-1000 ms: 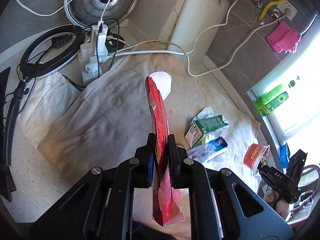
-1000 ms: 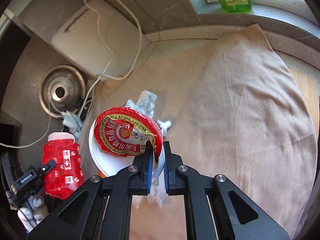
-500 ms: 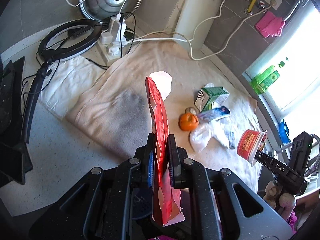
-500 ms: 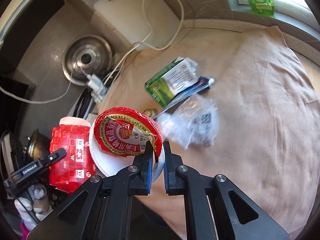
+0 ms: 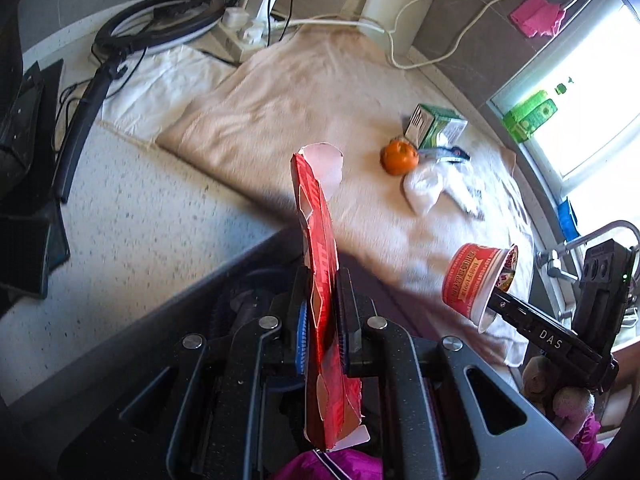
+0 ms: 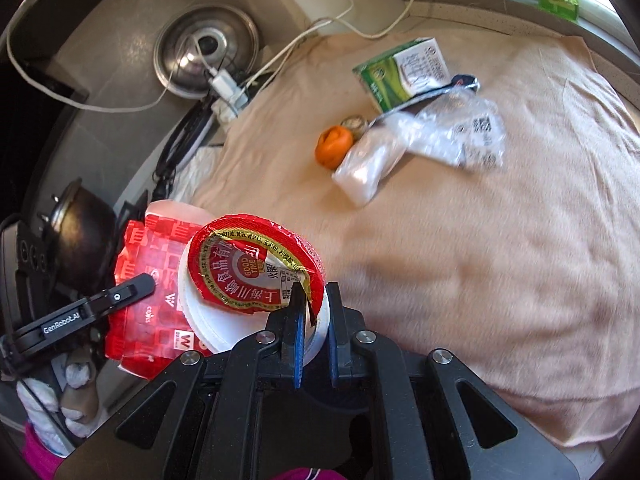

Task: Collect trash
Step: 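Lift the wrapper and cup and carry them over the blue basket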

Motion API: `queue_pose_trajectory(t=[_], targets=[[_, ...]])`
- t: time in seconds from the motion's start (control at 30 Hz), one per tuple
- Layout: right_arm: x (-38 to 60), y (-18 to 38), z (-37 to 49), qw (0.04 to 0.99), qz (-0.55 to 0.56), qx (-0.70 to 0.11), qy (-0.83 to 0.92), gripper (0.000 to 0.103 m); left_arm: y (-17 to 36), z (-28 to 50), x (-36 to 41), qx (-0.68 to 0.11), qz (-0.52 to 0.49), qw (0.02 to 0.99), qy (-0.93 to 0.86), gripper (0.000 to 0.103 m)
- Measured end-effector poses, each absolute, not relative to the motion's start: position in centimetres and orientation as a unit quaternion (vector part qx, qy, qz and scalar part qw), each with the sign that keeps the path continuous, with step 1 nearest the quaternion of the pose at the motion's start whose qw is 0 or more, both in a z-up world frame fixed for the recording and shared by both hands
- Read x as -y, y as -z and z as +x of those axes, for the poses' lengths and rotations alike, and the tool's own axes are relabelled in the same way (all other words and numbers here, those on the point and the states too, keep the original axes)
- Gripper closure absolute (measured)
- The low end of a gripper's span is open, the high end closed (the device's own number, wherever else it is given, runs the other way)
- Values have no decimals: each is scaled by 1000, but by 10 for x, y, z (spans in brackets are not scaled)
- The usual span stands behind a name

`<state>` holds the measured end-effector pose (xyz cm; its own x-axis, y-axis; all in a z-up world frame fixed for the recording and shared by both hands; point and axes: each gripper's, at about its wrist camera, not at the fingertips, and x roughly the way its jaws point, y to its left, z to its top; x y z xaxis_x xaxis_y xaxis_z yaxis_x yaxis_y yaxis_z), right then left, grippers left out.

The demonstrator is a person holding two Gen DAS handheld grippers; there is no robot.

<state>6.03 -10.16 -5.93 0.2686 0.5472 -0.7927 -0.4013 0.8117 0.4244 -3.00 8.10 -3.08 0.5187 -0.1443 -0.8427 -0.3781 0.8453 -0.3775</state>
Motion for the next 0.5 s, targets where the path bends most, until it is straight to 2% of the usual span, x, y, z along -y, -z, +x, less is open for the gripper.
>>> queue_pose_trajectory(t=[0.5], targets=[[60, 128, 1, 777, -11, -560, -287, 95, 102, -61, -63, -559, -236, 793, -58, 93]])
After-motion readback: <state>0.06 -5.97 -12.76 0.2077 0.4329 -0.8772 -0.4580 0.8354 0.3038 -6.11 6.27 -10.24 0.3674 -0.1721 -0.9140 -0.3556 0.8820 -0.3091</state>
